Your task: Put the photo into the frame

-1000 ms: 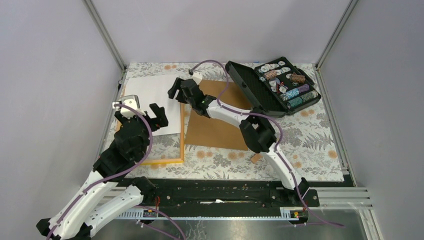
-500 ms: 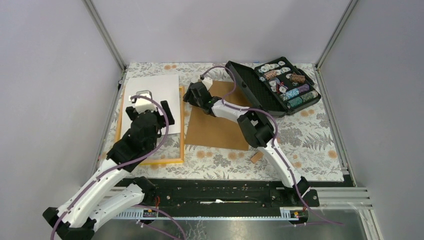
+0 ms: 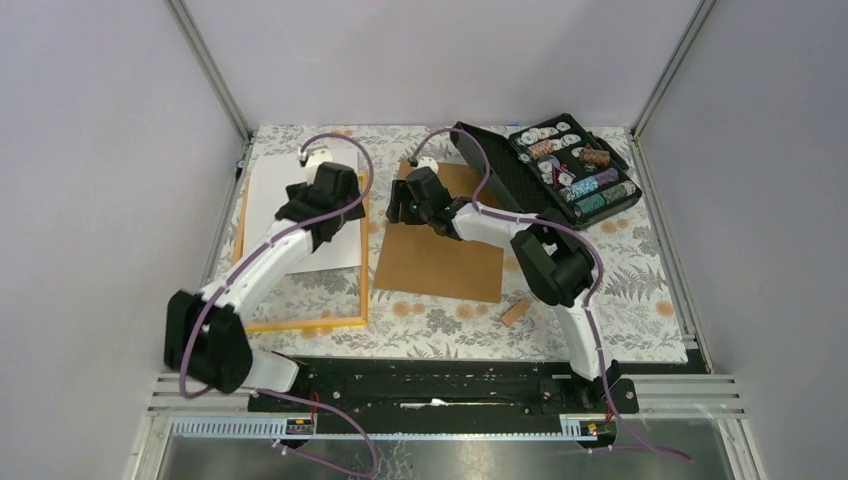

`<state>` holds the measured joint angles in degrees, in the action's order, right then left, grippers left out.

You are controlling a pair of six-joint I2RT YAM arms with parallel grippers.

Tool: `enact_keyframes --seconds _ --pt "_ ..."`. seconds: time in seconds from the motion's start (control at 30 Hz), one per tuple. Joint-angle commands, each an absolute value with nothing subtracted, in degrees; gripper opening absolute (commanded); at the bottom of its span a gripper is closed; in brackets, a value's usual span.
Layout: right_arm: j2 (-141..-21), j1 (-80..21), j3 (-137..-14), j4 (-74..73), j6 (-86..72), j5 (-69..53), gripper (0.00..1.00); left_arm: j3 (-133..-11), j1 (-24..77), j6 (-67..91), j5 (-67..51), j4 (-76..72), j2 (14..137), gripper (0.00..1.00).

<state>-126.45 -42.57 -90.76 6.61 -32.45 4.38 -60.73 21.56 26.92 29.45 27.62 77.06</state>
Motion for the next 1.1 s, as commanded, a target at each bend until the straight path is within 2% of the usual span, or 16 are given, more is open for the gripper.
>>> enact_keyframes --seconds 0.0,0.23,0.53,0.8,0.97,1.07 --pt "-119.46 -41.80 -85.79 9.37 -27.71 1.17 0.66 -70.45 21.45 30.86 34.04 25.28 84.94 0.99" --pt "-113.61 -39.62 -76.17 15.26 -29.32 -1.82 0.65 -87.33 21.45 23.03 43.55 22.23 107.36 0.98" --pt "-111.62 -35.61 -72.60 18.18 -30.10 -6.97 0.60 -108.44 20.86 11.31 45.09 25.07 127.38 0.95" --pt "-111.33 -33.22 -71.00 19.70 -31.56 -10.19 0.59 -122.67 19.83 5.82 44.84 27.41 139.56 0.86" --pt "-111.52 -32.14 -70.86 19.85 -31.78 -11.40 0.59 -127.47 18.34 2.97 42.22 26.78 144.73 0.86" --pt "-112.16 -31.83 -71.57 19.96 -31.65 -13.27 0.58 -135.45 17.31 0.73 41.44 31.62 150.50 0.86"
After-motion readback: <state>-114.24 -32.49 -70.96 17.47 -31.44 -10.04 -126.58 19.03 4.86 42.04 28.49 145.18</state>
